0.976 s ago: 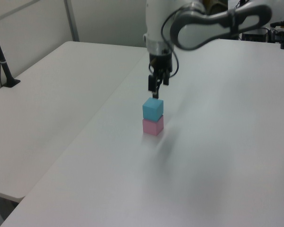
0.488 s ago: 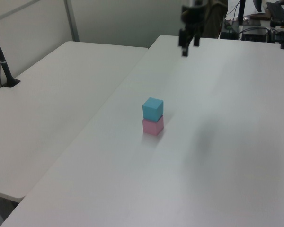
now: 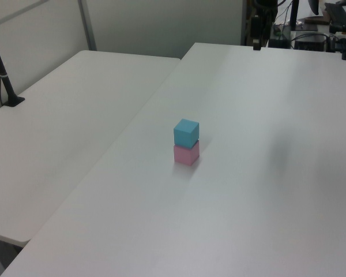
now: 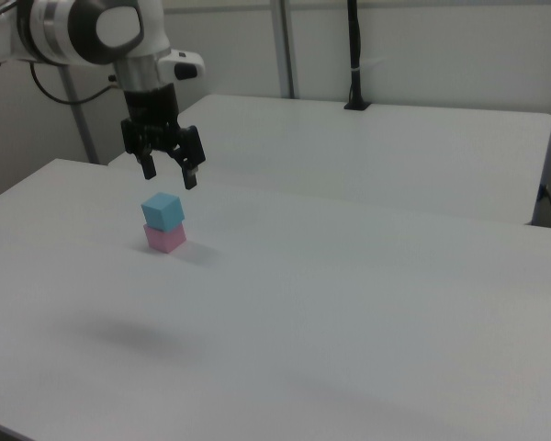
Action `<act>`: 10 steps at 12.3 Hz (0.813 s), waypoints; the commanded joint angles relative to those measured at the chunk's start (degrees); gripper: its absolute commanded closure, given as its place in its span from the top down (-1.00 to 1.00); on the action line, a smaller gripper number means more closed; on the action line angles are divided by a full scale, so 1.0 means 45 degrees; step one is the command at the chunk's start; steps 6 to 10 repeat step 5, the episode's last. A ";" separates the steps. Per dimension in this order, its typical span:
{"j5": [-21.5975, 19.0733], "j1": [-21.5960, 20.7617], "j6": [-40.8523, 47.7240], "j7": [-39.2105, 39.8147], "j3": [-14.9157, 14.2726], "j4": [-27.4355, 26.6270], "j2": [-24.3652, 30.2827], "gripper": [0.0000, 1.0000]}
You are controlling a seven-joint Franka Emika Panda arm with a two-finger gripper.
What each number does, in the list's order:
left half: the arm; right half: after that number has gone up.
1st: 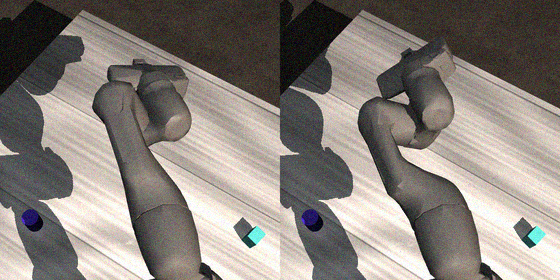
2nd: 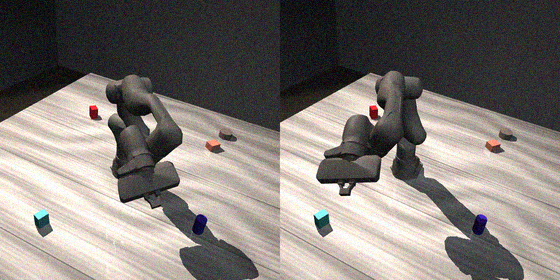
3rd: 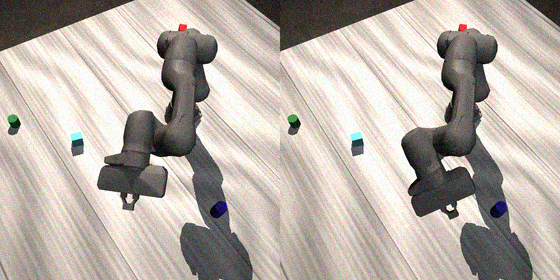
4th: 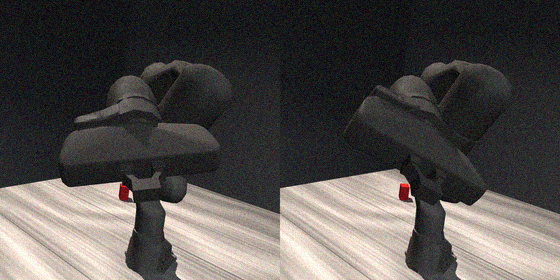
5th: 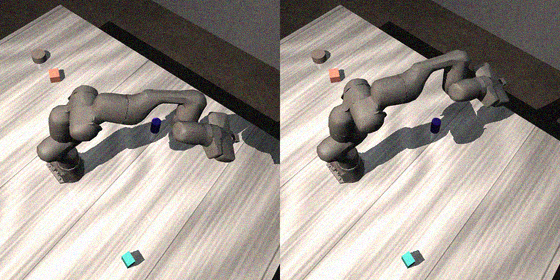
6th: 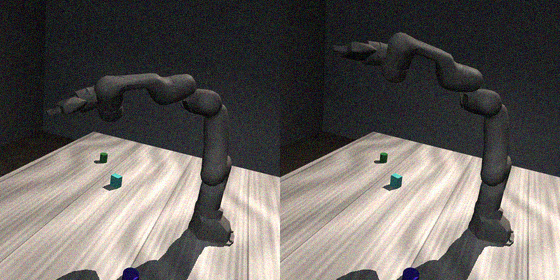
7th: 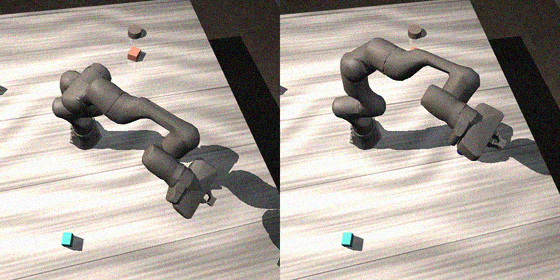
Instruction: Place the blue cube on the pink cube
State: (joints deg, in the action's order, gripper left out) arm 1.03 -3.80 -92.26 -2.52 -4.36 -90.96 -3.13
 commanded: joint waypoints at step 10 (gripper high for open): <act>0.0104 -0.0055 -0.0729 0.0052 0.0031 -0.0627 0.0228 1.00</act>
